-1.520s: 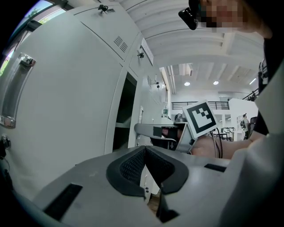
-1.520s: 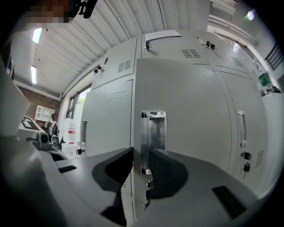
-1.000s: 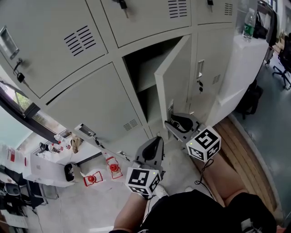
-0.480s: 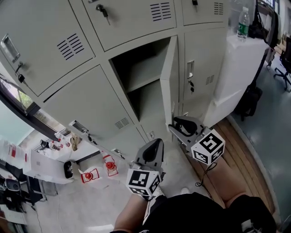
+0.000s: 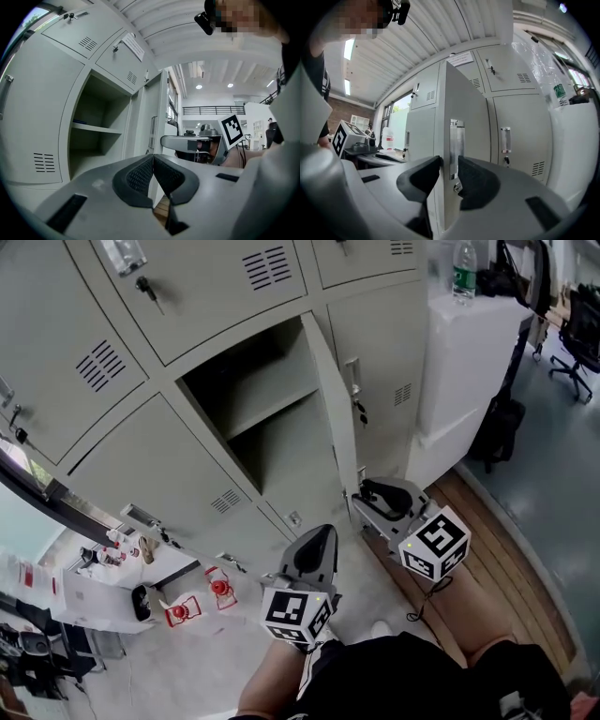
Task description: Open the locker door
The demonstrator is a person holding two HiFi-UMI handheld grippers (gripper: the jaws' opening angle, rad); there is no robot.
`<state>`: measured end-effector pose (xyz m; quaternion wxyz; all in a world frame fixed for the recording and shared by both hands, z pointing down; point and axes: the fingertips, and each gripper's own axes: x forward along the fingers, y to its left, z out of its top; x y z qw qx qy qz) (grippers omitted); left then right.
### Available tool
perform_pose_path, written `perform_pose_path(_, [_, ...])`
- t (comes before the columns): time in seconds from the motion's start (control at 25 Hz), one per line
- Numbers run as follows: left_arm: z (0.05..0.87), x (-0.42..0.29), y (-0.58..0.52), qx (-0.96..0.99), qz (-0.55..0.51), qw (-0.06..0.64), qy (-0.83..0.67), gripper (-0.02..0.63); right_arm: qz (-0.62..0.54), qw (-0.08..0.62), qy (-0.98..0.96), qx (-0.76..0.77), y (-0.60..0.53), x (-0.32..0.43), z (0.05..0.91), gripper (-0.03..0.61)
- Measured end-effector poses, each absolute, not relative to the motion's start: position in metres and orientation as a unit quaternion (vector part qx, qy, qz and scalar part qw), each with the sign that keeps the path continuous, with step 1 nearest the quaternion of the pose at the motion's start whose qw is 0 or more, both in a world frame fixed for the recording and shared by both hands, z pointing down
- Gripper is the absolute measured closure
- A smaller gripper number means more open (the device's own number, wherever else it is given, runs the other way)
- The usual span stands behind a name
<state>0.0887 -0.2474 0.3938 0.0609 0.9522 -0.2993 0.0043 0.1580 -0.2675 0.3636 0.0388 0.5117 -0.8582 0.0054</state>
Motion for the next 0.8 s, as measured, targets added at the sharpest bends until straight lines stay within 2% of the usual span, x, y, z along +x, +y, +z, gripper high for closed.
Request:
perform_pose_path(0.36, [0.394, 0.118, -0.230, 0.958, 0.002, 0.061, -0.281, 0.597, -0.018, 0.061, -0.825, 0.561, -0.255, 0.195, 0.362, 0.410])
perform_pose_path(0.8, [0.393, 0.119, -0.216, 0.956, -0.002, 0.059, -0.288, 0.597, -0.011, 0.054, -0.785, 0.618, -0.248, 0.228, 0.362, 0.471])
